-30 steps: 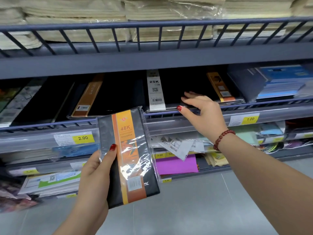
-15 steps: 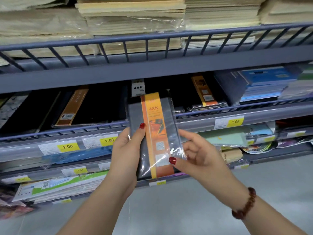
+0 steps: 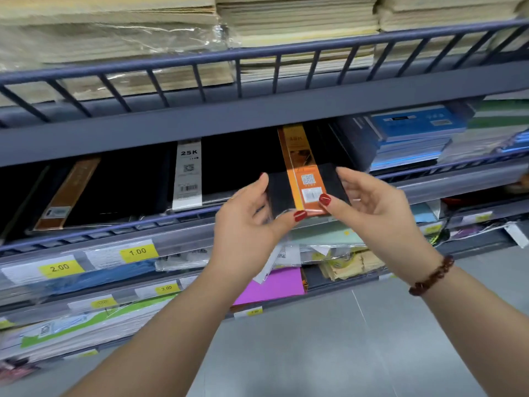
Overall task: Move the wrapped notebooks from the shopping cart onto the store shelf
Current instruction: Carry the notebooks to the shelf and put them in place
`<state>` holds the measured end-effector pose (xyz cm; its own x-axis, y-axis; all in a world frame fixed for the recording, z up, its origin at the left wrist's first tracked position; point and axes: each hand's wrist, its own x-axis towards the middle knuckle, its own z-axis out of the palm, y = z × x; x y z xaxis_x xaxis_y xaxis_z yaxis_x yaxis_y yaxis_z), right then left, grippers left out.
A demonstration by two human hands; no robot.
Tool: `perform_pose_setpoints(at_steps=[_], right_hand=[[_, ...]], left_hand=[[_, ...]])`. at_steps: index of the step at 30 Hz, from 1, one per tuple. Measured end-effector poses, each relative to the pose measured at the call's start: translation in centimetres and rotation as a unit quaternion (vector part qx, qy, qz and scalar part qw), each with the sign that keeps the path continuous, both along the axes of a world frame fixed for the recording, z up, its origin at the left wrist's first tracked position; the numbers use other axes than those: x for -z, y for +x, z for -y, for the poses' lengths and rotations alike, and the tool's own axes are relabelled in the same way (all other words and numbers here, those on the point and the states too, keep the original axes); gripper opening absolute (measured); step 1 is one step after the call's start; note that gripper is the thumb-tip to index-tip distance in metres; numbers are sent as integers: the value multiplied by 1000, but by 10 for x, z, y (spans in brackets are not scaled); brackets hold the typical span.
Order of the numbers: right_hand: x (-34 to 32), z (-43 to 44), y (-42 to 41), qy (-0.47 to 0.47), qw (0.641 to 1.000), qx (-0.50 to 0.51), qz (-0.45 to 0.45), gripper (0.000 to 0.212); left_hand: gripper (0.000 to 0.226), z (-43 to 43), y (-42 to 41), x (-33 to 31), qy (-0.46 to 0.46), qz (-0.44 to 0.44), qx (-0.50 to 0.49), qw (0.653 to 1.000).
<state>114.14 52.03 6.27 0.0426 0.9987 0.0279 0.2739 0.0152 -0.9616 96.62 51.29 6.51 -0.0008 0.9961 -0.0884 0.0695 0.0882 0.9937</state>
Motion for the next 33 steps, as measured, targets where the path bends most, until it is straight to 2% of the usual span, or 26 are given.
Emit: perform_pose_setpoints(at_steps=[2,4,7,11,14,20,27,31,33], right_hand=[[-3,-11,9,2,999,-7,53,87],[-2,-20,14,17,995,-4,97,91],[1,-33,18,35,991,23,125,85],[14,-46,22,63,980,39,187,69],[21,-51,25,85,972,37,214,61],[27,-63,23,89,974,36,207,57],[27,-62,23,83,971,30,222,59],[18,-56,22,55,956,-14,288,63],[9,-50,24,39,932,-45,357,65]], left_hand=[[70,-12,10,-3,17,-27,-19,999],[64,-21,16,-4,48,-59,-38,996],[52,-36,19,-1,92,-122,-56,987],[55,-50,13,8,98,-201,-25,974],[49,-53,6,14,130,-283,-16,950],[41,-59,6,21,139,-286,-45,947],[37,-56,6,25,193,-333,-48,922],[40,-53,7,19,176,-353,-15,919],[42,-52,5,10,151,-384,25,911]])
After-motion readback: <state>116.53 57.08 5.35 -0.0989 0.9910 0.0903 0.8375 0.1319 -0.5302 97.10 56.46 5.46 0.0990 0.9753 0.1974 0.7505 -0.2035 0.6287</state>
